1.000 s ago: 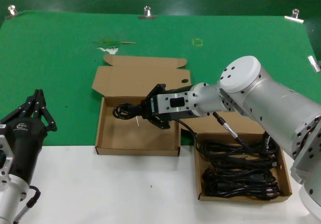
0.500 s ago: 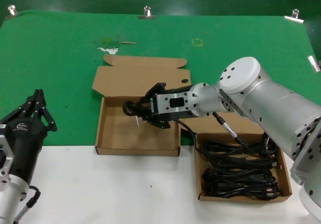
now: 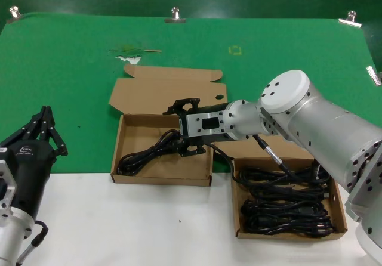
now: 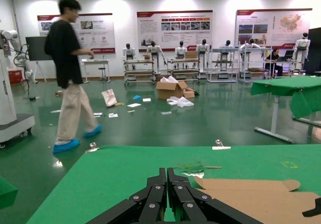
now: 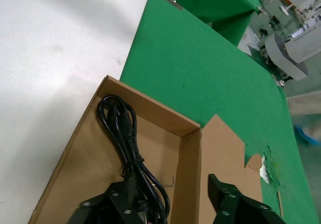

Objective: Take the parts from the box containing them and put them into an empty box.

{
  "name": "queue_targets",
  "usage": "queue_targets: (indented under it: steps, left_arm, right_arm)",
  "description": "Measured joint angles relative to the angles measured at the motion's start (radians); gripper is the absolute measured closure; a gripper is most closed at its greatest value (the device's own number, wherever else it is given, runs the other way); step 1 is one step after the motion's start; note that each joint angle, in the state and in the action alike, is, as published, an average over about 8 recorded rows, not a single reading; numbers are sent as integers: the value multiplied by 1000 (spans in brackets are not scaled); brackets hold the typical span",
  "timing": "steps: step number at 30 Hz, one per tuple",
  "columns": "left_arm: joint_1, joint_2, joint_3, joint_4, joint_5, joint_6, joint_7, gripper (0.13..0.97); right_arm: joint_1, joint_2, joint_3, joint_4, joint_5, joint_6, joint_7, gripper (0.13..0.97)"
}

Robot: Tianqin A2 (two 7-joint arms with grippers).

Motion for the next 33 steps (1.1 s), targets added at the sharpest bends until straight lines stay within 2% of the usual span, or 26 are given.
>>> queue_targets:
  steps: [1,9,10,18,22,25,30,33]
  left_arm:
    - [0,0,0,0,0,0,0,946]
    - [0,0,0,0,0,0,0,946]
    - [0,0,0,0,0,0,0,946]
    - [0,0,0,0,0,0,0,927]
    - [0,0,0,0,0,0,0,916]
    - [0,0,0,0,0,0,0,916]
    - [0,0,0,0,0,0,0,856]
    - [0,0,0,0,0,0,0,819]
  right_arm:
    - [0,0,0,0,0,0,0,673]
    - [-1,0,0,-3,29,-1,-16,474]
    - [-1,0,0,-3,32,-1,-17,474]
    - [-1,0,0,-3,35,-1,-19,293]
    - [-1,0,0,-3,35,-1,-19,293]
    - [-4,1,3,0,34,0,-17,250]
    - [-34,8,32,36,28,16,2,179]
    - [-68,17,66,78,20,35,24,167]
